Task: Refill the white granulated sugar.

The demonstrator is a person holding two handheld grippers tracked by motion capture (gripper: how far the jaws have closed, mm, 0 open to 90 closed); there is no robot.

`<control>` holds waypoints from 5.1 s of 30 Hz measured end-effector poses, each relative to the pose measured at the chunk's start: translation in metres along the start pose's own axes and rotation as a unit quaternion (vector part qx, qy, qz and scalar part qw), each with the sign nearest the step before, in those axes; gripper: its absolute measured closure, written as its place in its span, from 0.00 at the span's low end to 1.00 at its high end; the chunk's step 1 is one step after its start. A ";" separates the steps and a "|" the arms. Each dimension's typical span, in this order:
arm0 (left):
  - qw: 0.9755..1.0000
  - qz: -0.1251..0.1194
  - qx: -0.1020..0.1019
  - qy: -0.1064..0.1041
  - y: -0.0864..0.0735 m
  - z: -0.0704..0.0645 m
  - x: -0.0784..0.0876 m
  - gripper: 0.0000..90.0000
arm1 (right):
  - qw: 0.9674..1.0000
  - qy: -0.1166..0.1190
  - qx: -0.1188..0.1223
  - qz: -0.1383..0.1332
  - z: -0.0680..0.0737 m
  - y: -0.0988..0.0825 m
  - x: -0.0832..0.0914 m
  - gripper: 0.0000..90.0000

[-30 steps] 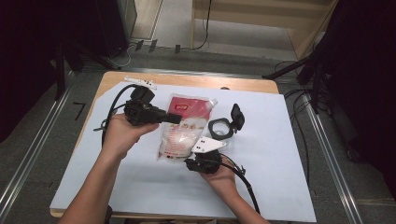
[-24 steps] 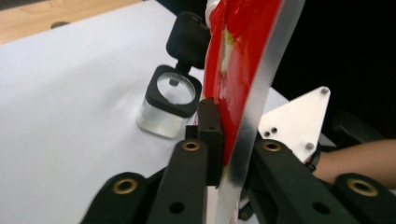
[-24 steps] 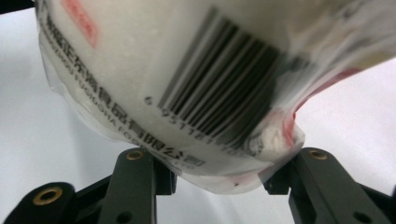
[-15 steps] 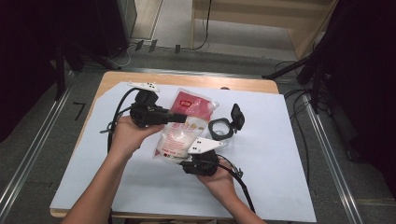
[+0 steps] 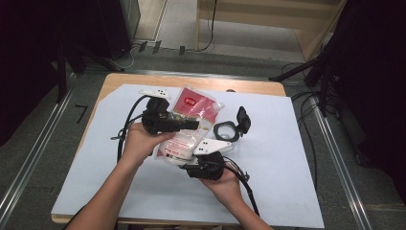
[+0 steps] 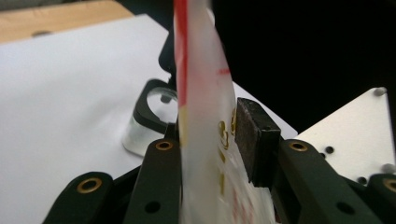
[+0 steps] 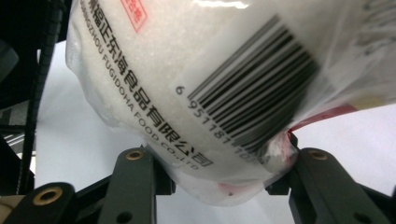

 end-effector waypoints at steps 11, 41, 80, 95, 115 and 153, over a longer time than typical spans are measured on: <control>1.000 0.007 0.018 0.005 -0.001 -0.003 -0.012 0.80 | 1.000 0.009 -0.014 0.007 0.000 -0.001 0.000 0.63; 0.996 0.085 0.010 0.025 0.004 -0.009 -0.010 0.88 | 0.998 -0.030 -0.051 0.000 0.007 -0.017 -0.007 0.67; 0.994 0.096 0.039 0.040 0.007 -0.011 -0.023 0.94 | 0.997 0.026 -0.068 0.010 0.015 0.000 -0.013 0.68; 0.991 0.109 0.066 0.044 0.027 -0.006 -0.037 0.78 | 0.995 0.049 -0.092 0.005 0.003 0.011 -0.011 0.68; 0.992 0.109 0.058 0.041 0.018 -0.010 -0.023 0.76 | 0.992 0.071 -0.103 -0.004 -0.001 -0.001 -0.007 0.69; 0.995 0.052 0.042 0.069 0.025 -0.019 -0.018 0.80 | 0.993 0.083 -0.088 -0.012 0.007 0.018 -0.004 0.69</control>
Point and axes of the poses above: each handheld gripper's, and its own axes: x roughly backward along the jaws, y roughly out of its top, z roughly to its left, the point moved 4 cm from there along -x, roughly forward along the jaws
